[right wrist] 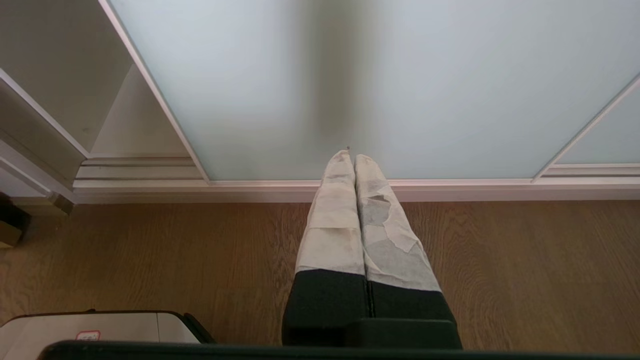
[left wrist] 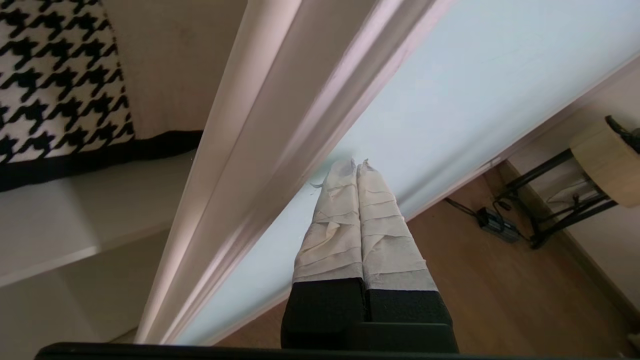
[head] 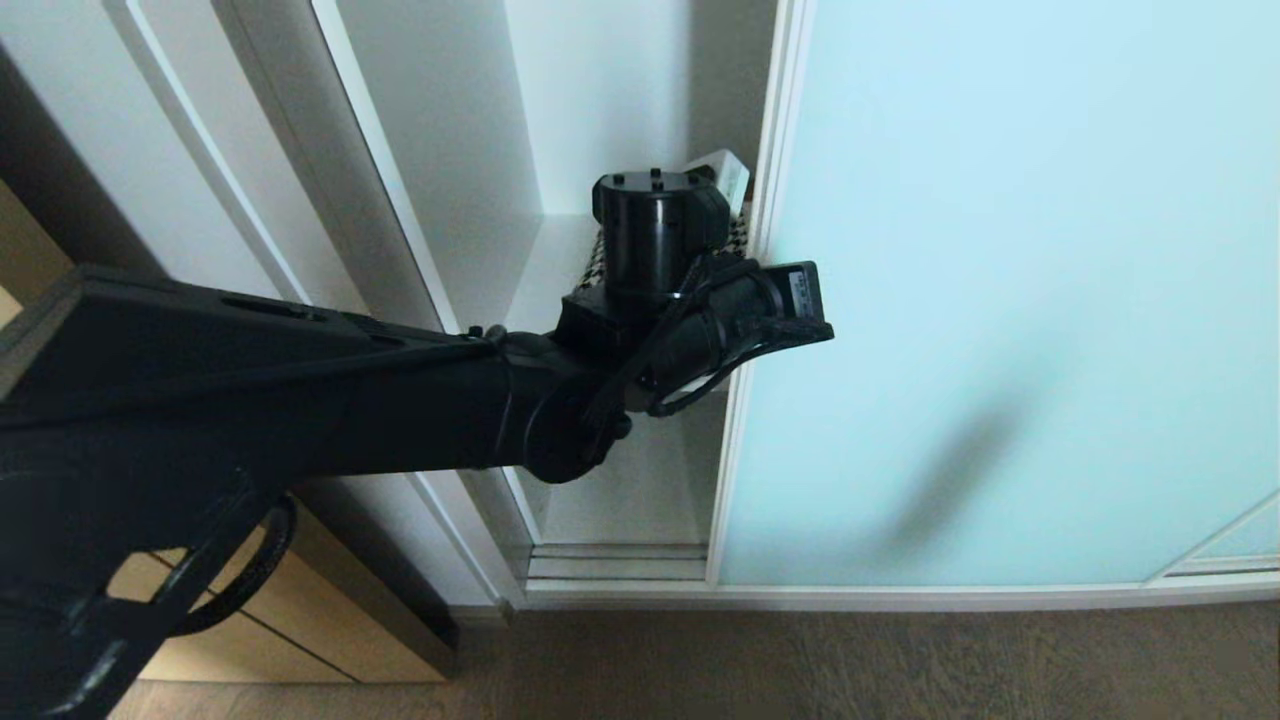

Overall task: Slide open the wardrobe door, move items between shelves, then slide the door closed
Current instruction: Close the door

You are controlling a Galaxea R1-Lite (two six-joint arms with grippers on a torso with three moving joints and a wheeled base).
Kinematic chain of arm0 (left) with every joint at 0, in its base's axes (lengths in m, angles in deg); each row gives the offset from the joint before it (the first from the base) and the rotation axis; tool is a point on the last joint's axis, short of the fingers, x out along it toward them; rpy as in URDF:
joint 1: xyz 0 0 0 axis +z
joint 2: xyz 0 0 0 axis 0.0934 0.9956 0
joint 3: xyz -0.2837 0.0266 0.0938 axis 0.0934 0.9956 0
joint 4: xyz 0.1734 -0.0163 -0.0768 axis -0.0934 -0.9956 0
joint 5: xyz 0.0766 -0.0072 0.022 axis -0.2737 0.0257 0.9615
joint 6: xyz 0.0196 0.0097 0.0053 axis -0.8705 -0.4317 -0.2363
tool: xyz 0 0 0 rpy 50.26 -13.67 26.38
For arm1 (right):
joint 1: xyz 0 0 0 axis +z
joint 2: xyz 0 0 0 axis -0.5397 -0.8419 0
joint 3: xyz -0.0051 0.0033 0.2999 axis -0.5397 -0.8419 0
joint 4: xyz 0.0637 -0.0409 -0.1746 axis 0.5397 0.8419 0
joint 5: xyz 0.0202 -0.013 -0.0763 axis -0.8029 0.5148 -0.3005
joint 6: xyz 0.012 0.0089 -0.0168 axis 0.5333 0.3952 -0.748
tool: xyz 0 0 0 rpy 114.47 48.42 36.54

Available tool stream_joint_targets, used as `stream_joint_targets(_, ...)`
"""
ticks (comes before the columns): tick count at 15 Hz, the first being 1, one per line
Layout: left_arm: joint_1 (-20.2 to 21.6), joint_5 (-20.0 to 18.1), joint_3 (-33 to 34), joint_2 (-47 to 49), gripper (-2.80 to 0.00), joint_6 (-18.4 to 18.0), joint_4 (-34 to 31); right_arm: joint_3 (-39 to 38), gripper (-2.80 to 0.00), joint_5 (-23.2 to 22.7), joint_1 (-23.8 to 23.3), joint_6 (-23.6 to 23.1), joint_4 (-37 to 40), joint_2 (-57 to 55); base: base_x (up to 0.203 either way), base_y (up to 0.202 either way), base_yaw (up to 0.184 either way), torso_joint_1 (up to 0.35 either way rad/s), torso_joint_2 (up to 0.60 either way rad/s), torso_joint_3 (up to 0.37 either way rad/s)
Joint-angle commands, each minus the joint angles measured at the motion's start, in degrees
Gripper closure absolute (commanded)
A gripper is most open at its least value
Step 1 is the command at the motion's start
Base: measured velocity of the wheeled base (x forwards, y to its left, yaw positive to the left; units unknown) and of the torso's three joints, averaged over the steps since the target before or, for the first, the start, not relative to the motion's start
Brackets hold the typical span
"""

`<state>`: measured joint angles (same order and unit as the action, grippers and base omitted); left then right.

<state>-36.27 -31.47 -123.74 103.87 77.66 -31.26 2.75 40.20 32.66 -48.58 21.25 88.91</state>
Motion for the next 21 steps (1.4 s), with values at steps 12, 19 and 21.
stream_joint_targets(12, 6.46, 4.04, 6.0, -8.8, 0.0, -2.87, 0.59, 0.0, 0.0, -0.01, 0.0, 0.01, 0.03, 0.01, 0.0, 0.0, 0.0, 0.0, 0.0, 0.0)
stream_joint_targets(19, 13.07, 3.91, 17.8, -21.3, 0.0, -2.99, 0.87, 0.0, 0.0, -0.01, 0.0, 0.01, 0.03, -0.06, 0.0, 0.0, 0.0, 0.0, 0.0, 0.0)
stream_joint_targets(21, 13.39, 3.37, 20.79, -26.46, 0.0, -2.83, 0.68, 0.0, 0.0, -0.01, -0.09, 0.01, 0.03, 0.01, 0.0, 0.0, 0.0, 0.0, 0.0, 0.0)
